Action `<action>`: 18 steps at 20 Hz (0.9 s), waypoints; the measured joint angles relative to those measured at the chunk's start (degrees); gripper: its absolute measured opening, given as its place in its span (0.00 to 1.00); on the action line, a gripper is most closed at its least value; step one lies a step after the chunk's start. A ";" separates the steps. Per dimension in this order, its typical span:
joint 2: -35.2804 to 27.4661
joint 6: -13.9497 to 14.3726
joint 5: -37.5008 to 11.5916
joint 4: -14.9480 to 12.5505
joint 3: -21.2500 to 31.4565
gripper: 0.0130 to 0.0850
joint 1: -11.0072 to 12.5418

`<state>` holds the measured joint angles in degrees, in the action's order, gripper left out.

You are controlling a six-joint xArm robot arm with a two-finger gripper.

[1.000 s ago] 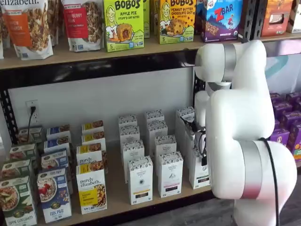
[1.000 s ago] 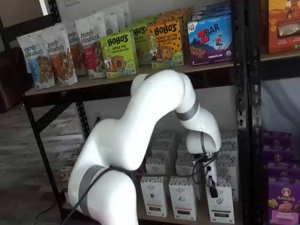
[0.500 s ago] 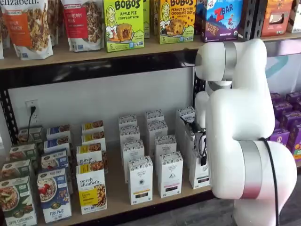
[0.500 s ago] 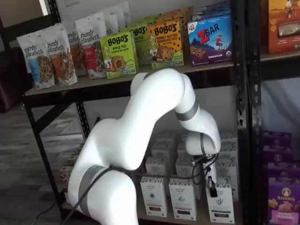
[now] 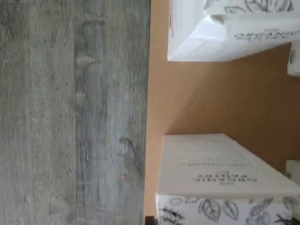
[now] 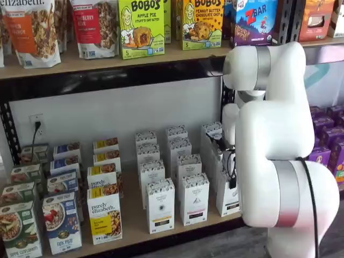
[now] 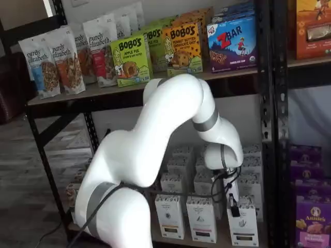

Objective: Pick up the white box with a green strip in the middle, on the bottom shelf, the sixth box from the left

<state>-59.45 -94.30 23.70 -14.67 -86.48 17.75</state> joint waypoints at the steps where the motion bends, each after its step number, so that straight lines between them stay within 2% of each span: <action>1: 0.10 0.26 0.10 -0.32 0.10 0.56 0.02; 8: 1.50 2.36 -1.69 -2.65 2.67 0.56 0.16; 10: 2.47 5.11 -3.17 -5.71 4.69 0.56 0.38; 14: 5.04 12.26 -5.67 -13.62 9.87 0.56 0.91; 16: 6.86 14.04 -6.63 -15.39 13.26 0.56 1.02; 18: 8.85 13.99 -7.30 -15.05 16.65 0.56 0.95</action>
<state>-50.59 -80.31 16.40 -29.72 -69.83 18.71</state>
